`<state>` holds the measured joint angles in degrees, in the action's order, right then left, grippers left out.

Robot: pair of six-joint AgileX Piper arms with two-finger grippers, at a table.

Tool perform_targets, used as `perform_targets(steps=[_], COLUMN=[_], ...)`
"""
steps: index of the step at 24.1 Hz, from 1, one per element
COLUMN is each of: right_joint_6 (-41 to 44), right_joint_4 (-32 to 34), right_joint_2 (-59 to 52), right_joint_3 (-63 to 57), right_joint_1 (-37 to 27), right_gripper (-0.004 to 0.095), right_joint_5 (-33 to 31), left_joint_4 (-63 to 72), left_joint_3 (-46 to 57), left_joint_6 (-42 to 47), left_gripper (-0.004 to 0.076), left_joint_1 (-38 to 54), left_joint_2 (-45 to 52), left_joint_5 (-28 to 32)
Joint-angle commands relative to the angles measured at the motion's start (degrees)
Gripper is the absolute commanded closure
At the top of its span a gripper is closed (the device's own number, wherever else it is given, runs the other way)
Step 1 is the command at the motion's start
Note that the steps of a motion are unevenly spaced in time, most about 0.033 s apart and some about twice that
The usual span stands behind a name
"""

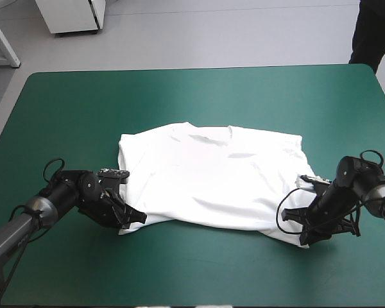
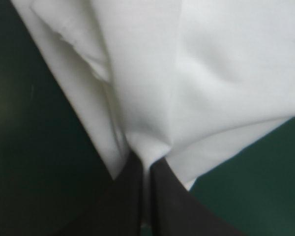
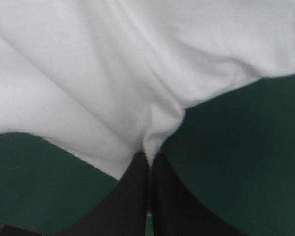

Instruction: Fold the cloth

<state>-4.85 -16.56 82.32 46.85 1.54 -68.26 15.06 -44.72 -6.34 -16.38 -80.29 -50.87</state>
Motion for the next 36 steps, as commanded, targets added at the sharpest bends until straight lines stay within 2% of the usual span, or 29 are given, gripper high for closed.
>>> perform_targets(steps=[1,5,7,10,11,13,15,18,21,24,27,29,31,36], right_joint_6=[-0.2,-0.4,-0.6,0.7,1.6,1.7,1.7,3.0,3.9,6.6,9.5,9.5,9.7,9.4], right_joint_4=[-0.1,0.1,0.0,-0.1,-0.1,0.0,0.5,2.0,3.3,9.4,15.4,16.6,16.6,15.3], right_joint_2=[-2.0,-2.0,-2.0,-2.0,-2.2,-3.1,-4.9,-10.3,-13.4,-15.6,-14.6,-12.7,-10.3,-3.8], right_joint_3=[0.7,2.4,3.2,4.8,5.4,6.6,8.4,14.1,19.1,22.8,21.9,21.0,20.8,20.8], right_joint_1=[0.5,0.5,0.5,0.5,0.5,0.5,0.5,0.5,0.5,0.5,0.2,0.2,-0.3,-2.9], right_gripper=[0.0921,0.0792,0.065,0.0426,0.037,0.0342,0.0368,0.0455,0.0486,0.0486,0.0486,0.0486,0.0486,0.0486], right_joint_5=[-0.2,0.1,-0.4,-1.7,-1.7,-1.7,-1.7,-1.5,-1.5,-1.5,-1.5,0.3,2.9,5.2], left_joint_4=[0.6,0.6,0.7,0.7,0.7,0.3,-0.8,-4.6,-4.7,-4.3,-4.1,-4.1,-4.1,-4.1], left_joint_3=[-0.7,-3.5,-5.3,-8.7,-10.1,-12.8,-16.3,-24.5,-28.6,-30.6,-30.6,-30.6,-30.6,-30.6], left_joint_6=[0.0,-0.3,-1.1,-1.5,-1.5,-1.5,-1.5,-1.3,-1.3,-1.2,-1.2,-1.2,-1.4,-1.4], left_gripper=[0.073,0.0649,0.0563,0.0379,0.033,0.0281,0.0284,0.0288,0.0304,0.0365,0.0438,0.0479,0.0503,0.0505], left_joint_1=[0.0,0.0,0.0,0.0,0.0,0.0,0.0,0.0,0.0,0.0,0.0,0.0,0.0,0.0], left_joint_2=[1.2,1.2,1.2,1.2,1.2,1.4,2.3,6.3,7.8,8.1,8.1,8.1,8.1,8.1], left_joint_5=[-2.4,-5.5,-7.2,-11.8,-13.8,-17.4,-19.6,-19.9,-20.6,-20.9,-20.7,-20.1,-19.8,-18.9])
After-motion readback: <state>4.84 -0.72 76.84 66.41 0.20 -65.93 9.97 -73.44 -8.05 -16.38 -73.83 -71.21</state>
